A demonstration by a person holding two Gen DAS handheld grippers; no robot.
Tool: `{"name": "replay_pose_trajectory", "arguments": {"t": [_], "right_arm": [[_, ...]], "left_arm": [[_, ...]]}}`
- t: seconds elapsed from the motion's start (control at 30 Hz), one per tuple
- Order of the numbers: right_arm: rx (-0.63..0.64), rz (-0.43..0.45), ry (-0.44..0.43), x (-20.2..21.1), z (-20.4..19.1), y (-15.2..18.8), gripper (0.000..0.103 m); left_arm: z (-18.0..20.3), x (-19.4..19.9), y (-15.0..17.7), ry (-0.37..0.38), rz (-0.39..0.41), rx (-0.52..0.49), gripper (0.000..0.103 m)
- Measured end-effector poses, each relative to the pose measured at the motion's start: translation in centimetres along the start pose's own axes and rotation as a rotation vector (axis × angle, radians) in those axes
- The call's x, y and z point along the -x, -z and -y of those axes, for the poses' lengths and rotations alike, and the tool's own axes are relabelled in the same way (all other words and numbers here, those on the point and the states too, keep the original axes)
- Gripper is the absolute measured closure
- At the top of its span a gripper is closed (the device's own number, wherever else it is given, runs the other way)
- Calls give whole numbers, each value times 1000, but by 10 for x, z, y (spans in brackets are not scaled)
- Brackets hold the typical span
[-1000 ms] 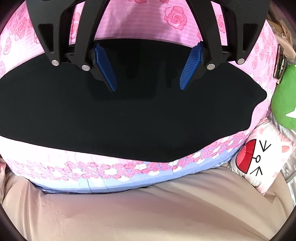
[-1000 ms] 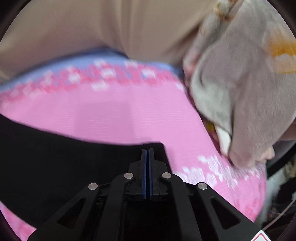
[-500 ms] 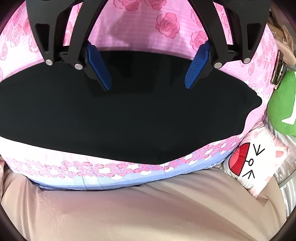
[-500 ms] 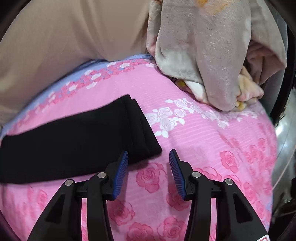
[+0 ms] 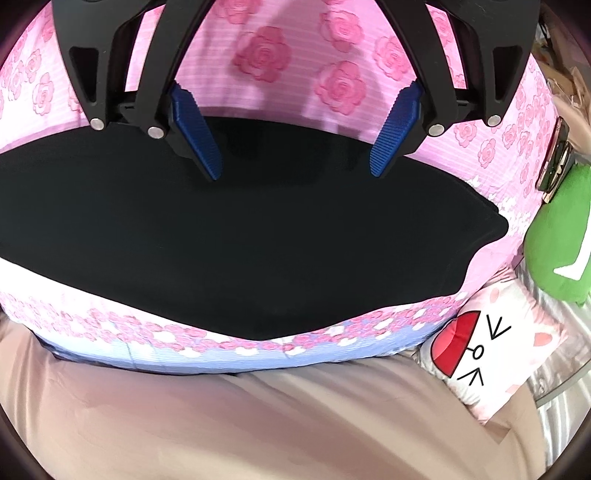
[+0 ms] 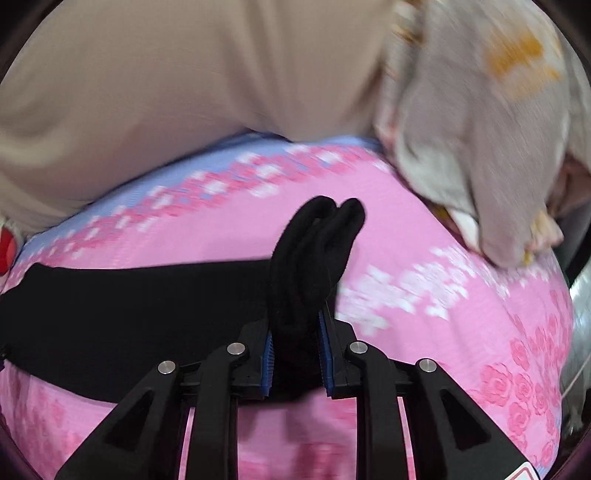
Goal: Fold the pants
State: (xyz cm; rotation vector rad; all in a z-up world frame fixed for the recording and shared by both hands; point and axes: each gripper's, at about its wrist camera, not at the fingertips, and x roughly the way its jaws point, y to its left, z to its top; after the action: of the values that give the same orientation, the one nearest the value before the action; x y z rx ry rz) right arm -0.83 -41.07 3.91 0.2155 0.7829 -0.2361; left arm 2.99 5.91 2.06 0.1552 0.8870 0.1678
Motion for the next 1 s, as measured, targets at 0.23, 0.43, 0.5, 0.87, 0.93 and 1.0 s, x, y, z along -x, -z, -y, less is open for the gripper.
{"name": "replay_pose_trajectory", "arguments": {"t": [0.23,0.43,0.5,0.87,0.93,1.0], "right_arm": [[213,15,-157,3,-139,-1,84],[342,-19,-285,-9,-238,16,84],[368,-30,-293,-13,-255,19,84],[390,-84,-344,-24,-307,31,80],[453,-121,-334,-39,-326,47,68],[484,-142,-327,-44,-332,60,62]], "left_arm": [[-23,-7,-2,-8,12,15,22],[-34,-19,0,-1,-8,23,22],[-36,-26,0,-7,-22,21,22],[-45,-44,-2,7,-39,52,20],[-45,-43,-2,7,-39,55,20],[-46,-42,-3,10,-39,58,20]]}}
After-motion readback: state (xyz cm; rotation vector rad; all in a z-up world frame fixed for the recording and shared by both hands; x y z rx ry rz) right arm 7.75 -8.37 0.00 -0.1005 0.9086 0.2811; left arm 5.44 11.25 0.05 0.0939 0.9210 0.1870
